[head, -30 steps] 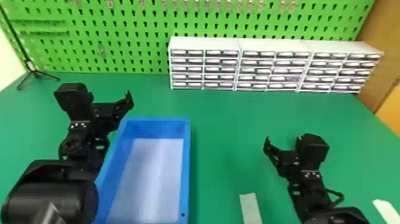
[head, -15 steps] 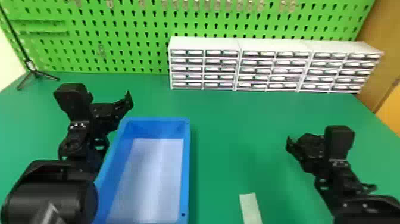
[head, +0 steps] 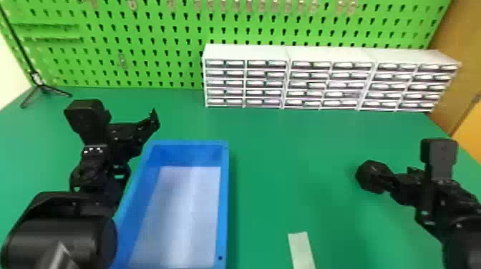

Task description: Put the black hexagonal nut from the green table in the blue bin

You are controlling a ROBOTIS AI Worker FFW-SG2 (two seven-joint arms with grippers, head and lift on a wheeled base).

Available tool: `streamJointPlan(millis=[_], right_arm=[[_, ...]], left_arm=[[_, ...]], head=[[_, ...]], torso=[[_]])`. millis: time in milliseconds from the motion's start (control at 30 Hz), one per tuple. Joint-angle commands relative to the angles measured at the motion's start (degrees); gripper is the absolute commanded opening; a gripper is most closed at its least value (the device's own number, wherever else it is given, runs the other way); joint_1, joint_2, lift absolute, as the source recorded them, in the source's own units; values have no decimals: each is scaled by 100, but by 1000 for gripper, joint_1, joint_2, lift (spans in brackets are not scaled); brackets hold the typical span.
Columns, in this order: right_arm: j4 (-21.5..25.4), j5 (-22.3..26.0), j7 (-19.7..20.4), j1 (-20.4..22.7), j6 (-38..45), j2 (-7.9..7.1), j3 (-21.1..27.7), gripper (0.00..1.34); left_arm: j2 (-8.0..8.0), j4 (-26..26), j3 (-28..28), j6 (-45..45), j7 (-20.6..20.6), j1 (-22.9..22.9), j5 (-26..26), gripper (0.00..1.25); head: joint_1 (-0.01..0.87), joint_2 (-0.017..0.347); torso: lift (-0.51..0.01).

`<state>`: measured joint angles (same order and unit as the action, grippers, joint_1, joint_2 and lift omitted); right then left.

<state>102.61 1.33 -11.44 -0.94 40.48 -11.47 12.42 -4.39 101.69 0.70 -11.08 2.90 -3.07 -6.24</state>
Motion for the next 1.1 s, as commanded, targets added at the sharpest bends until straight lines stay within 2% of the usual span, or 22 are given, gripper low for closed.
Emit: streamJointPlan(millis=[0,200,633,800,1067], right_arm=[[75,280,-113,-47,663,-329,-64,1006],[119,350,-491,-143,1357,-549,-117,1005],[171,-63,-1036,-460,2280,-804,-187,1005],[171,-213,-1089,-557,2517,-909,-223,1005],[163,-327,-1185,-600,2658,-980,-293,1005]], left_arm=[[0,0,0,0,0,0,17,1075],[0,-9,9,0,0,0,26,1075],[0,0,18,0,0,0,26,1075],[-9,0,18,0,0,0,26,1074],[0,-9,18,0,0,0,35,1069]], head=[[686,28],[686,28],[686,28],[686,28],[686,28]], torso=[[-96],[-96],[-96],[-96],[-96]])
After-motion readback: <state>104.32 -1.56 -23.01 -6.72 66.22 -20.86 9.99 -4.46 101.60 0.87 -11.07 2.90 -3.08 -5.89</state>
